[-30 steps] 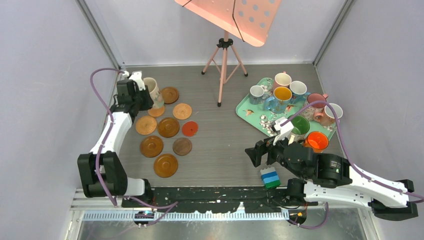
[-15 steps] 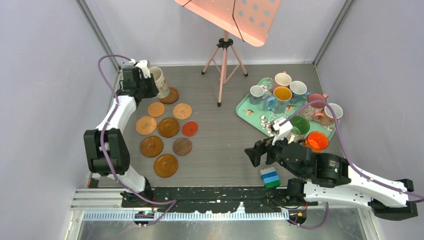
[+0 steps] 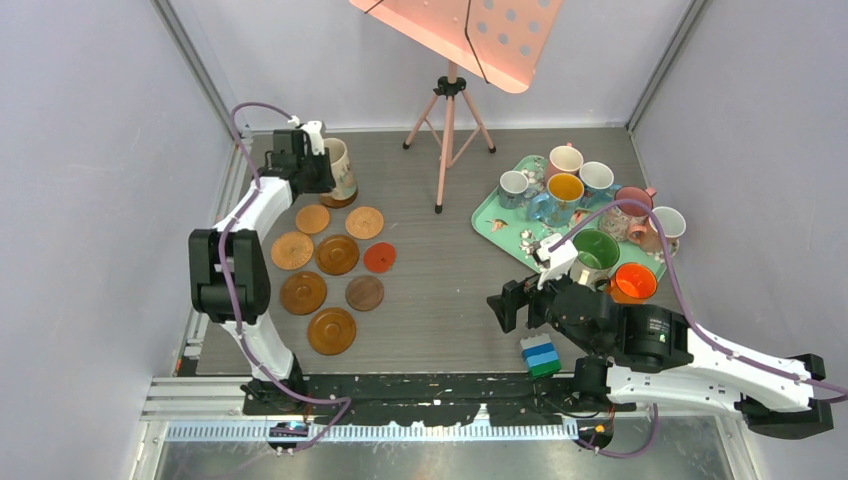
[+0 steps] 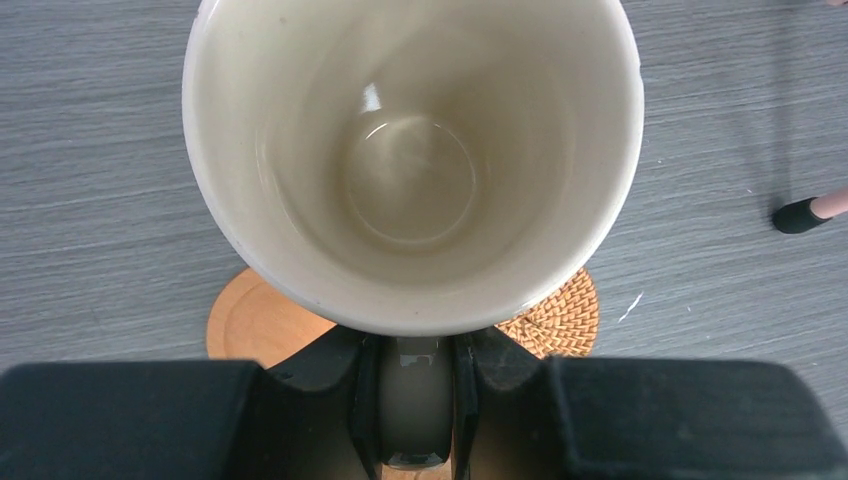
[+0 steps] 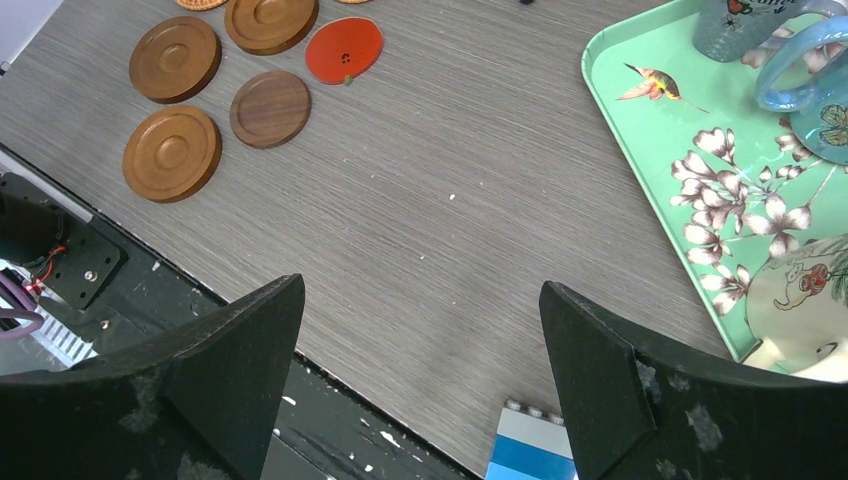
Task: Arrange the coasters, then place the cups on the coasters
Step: Place the cup on the coaster, then pick up the cup from the tray, then place the cup at the center of the board.
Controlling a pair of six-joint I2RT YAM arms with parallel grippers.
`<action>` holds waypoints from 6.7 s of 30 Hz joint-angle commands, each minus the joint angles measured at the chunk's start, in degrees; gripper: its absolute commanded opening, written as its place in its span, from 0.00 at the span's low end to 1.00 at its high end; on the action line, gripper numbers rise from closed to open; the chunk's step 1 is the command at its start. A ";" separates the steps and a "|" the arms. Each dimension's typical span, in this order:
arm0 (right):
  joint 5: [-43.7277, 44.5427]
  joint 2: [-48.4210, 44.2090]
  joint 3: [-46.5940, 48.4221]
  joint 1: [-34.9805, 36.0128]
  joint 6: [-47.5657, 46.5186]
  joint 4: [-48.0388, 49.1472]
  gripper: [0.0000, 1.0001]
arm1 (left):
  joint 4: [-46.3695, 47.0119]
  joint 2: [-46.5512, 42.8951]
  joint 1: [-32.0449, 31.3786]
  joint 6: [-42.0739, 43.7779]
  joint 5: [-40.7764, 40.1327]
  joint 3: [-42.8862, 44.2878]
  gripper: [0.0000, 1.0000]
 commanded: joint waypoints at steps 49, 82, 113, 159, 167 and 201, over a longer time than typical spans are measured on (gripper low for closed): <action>5.98 -0.54 2.11 0.27 -3.03 0.16 0.95 | -0.05 5.39 -0.01 4.75 -3.80 10.12 0.29; 7.54 11.47 4.23 -7.94 -0.75 0.47 0.95 | -23.76 -38.00 -3.76 -5.05 -0.02 -4.26 0.99; -7.28 62.28 25.49 -43.15 -37.56 28.95 0.54 | -24.60 -78.32 -11.29 -5.21 -6.71 -34.66 0.99; -10.62 66.37 34.31 -45.72 -49.29 22.48 0.06 | -25.33 -77.31 -11.98 -5.03 -9.43 -35.08 1.00; -14.64 58.12 32.78 -38.30 -45.69 14.58 0.06 | -25.50 -77.93 -11.98 -7.77 -15.41 -35.40 0.99; -24.97 53.56 14.53 -13.08 -15.52 16.93 0.23 | -27.58 -68.65 -11.98 -15.73 0.92 -33.60 0.86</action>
